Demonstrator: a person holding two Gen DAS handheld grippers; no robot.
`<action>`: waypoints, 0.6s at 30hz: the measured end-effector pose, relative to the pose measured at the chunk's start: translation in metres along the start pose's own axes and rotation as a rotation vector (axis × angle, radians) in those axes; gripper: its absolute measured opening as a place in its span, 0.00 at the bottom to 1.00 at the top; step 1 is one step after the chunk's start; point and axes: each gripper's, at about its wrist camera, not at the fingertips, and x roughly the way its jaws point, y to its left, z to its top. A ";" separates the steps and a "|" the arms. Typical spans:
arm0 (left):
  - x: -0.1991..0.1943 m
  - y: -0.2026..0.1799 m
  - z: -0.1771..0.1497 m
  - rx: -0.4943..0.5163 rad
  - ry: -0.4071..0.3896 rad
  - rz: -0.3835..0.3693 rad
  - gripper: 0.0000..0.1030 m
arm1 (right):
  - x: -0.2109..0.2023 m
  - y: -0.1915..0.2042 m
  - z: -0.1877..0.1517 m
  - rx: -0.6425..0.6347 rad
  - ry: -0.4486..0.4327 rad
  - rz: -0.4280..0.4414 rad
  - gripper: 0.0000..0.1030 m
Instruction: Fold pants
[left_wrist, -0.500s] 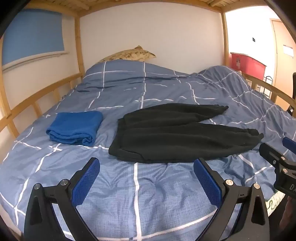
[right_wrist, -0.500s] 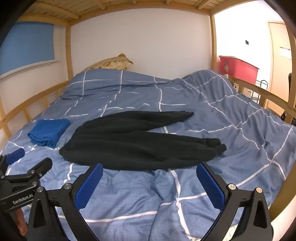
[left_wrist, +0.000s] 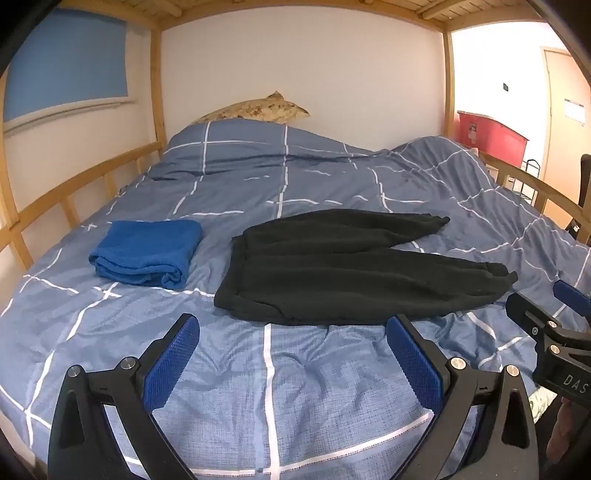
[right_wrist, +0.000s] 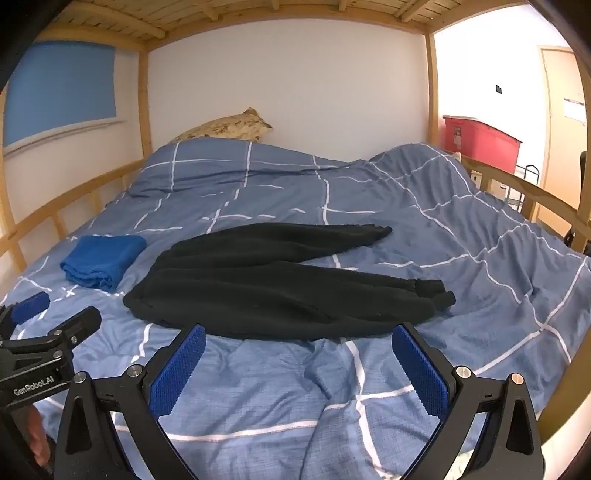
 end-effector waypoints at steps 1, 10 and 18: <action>-0.001 0.000 0.000 0.000 -0.001 0.000 1.00 | 0.000 -0.001 0.000 0.000 -0.001 0.000 0.99; 0.000 0.002 0.003 0.004 0.003 -0.004 1.00 | 0.000 -0.002 0.000 -0.003 -0.005 0.004 1.00; -0.001 0.003 0.001 0.005 0.005 -0.006 1.00 | -0.001 -0.001 -0.001 -0.005 -0.007 0.002 0.99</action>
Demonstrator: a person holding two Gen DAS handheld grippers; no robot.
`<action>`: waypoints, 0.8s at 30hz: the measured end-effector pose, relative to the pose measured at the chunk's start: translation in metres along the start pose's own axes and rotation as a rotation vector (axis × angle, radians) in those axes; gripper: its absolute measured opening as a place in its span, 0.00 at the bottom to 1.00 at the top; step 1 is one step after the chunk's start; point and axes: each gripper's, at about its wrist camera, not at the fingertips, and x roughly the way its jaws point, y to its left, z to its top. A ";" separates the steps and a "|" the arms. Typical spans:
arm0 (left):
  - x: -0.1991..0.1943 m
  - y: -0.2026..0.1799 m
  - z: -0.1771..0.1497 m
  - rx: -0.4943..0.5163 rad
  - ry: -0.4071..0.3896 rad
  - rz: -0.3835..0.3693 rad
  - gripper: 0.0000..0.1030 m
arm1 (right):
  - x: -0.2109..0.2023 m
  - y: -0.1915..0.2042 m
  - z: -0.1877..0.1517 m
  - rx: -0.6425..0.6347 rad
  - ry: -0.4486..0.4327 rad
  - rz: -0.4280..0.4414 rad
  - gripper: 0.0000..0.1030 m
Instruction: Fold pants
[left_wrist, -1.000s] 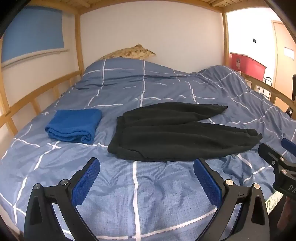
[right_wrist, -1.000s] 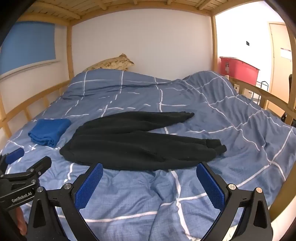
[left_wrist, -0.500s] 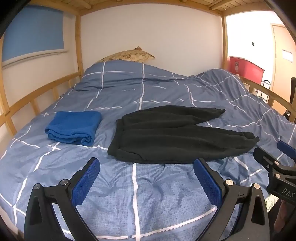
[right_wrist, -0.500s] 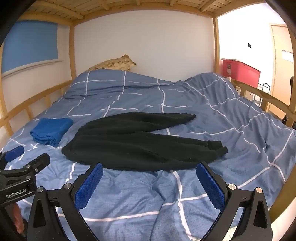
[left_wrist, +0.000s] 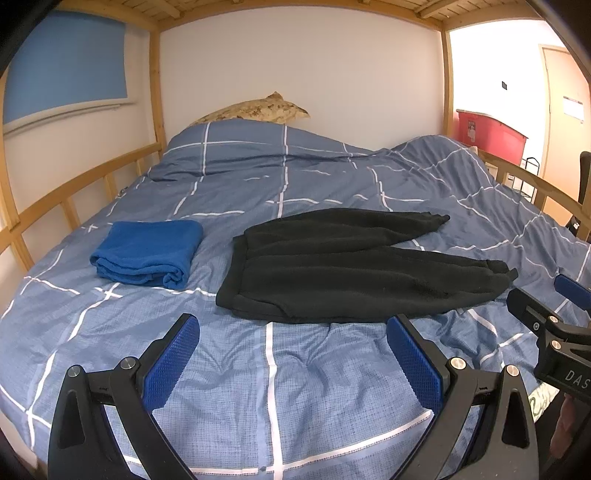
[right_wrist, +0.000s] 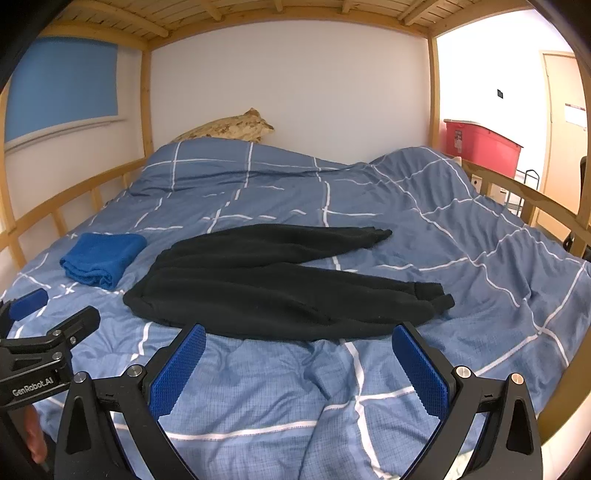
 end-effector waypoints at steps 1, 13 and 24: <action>0.000 0.000 0.000 -0.001 -0.001 -0.001 1.00 | 0.000 0.000 0.000 0.001 0.000 -0.001 0.99; -0.006 0.003 0.002 0.000 -0.027 -0.004 1.00 | -0.002 0.000 0.002 -0.004 -0.012 -0.003 0.99; -0.012 0.003 0.004 0.000 -0.045 -0.008 1.00 | -0.003 0.000 0.004 -0.006 -0.018 -0.002 0.99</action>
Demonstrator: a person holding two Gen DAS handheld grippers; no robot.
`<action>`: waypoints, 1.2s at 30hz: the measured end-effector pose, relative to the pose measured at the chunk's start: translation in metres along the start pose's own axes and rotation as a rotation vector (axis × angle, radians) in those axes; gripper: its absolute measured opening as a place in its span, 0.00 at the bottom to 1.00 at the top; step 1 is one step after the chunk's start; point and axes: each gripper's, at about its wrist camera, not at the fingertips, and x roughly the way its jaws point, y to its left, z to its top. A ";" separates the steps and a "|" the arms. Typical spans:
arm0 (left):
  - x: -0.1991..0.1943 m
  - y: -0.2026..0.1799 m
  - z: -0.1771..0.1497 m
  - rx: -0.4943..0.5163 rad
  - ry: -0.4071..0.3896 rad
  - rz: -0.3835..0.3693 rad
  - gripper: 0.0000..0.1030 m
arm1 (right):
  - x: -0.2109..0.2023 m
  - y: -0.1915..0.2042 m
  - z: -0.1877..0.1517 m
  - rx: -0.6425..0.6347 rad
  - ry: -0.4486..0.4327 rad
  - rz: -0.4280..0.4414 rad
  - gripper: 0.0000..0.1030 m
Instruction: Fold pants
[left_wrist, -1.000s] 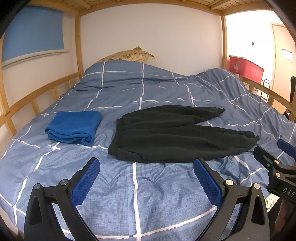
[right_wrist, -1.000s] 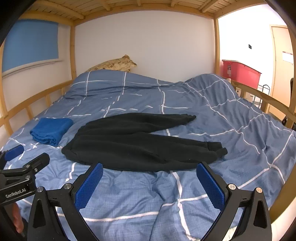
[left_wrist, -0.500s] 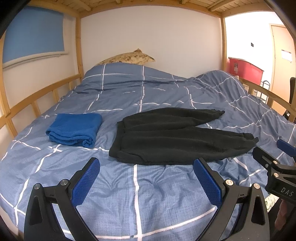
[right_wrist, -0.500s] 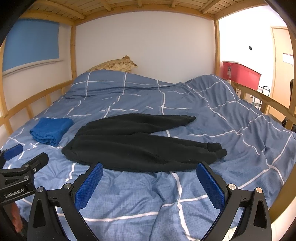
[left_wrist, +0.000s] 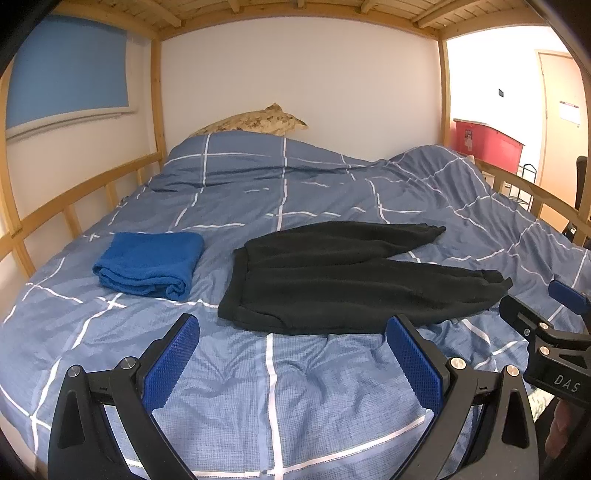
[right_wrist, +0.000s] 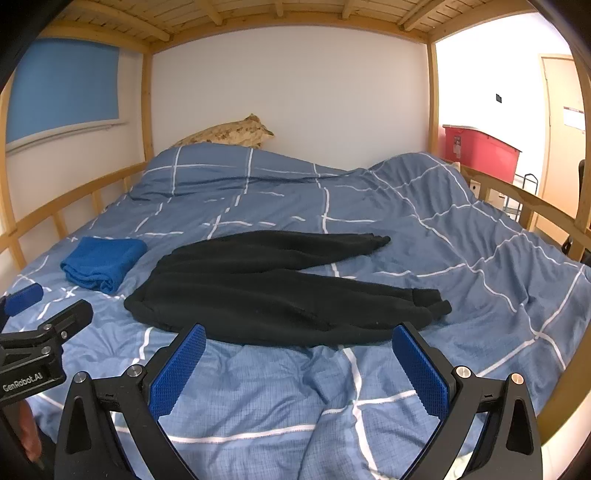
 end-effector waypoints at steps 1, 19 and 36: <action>0.000 0.000 0.000 0.000 -0.001 0.001 1.00 | 0.000 0.000 0.000 0.001 0.000 -0.002 0.99; -0.001 0.000 0.000 0.004 -0.001 0.000 1.00 | 0.000 0.000 -0.001 0.000 -0.001 -0.001 0.99; 0.011 -0.010 0.005 0.011 0.015 0.000 1.00 | 0.004 0.000 0.002 0.000 0.005 0.002 0.99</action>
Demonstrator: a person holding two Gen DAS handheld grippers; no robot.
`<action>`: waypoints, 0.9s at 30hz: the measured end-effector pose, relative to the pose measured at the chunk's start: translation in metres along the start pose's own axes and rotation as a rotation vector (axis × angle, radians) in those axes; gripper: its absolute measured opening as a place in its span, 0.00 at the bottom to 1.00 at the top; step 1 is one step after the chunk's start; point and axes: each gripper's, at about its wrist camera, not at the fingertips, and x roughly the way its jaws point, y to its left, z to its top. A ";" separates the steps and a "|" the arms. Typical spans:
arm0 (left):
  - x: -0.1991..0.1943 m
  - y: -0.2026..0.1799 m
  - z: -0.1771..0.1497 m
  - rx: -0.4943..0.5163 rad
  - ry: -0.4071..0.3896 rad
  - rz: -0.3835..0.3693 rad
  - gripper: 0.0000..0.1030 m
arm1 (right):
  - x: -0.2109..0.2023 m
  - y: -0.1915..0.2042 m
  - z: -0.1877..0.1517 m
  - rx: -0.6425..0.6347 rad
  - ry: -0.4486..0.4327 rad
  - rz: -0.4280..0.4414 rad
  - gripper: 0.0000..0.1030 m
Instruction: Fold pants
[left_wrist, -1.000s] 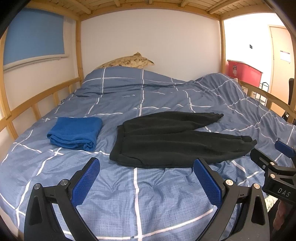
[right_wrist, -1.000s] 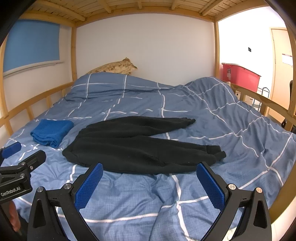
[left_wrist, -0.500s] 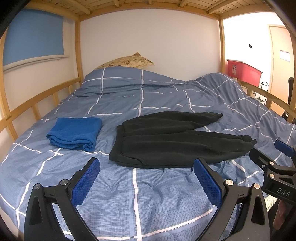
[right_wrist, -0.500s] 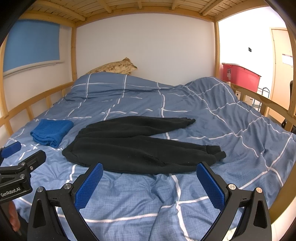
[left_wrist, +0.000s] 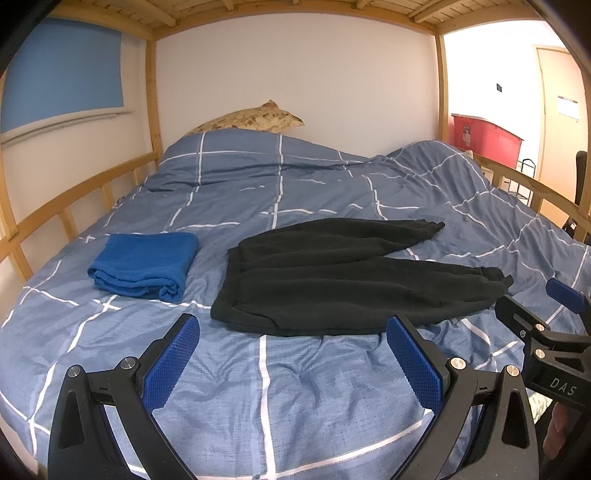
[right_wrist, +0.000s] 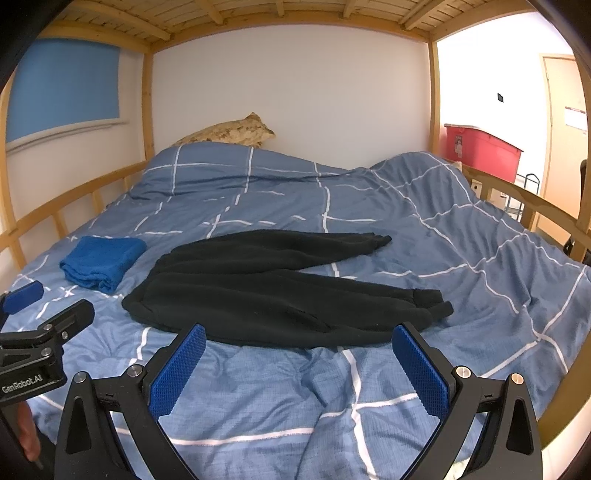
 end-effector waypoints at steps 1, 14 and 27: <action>0.002 -0.002 0.002 -0.003 -0.001 0.004 1.00 | 0.001 -0.001 0.000 0.001 0.001 0.001 0.99; 0.068 -0.055 0.089 0.075 -0.072 -0.045 1.00 | 0.077 -0.047 0.068 -0.037 -0.013 0.016 0.99; 0.216 -0.125 0.186 0.141 0.114 -0.171 1.00 | 0.222 -0.113 0.164 -0.072 0.195 0.041 0.99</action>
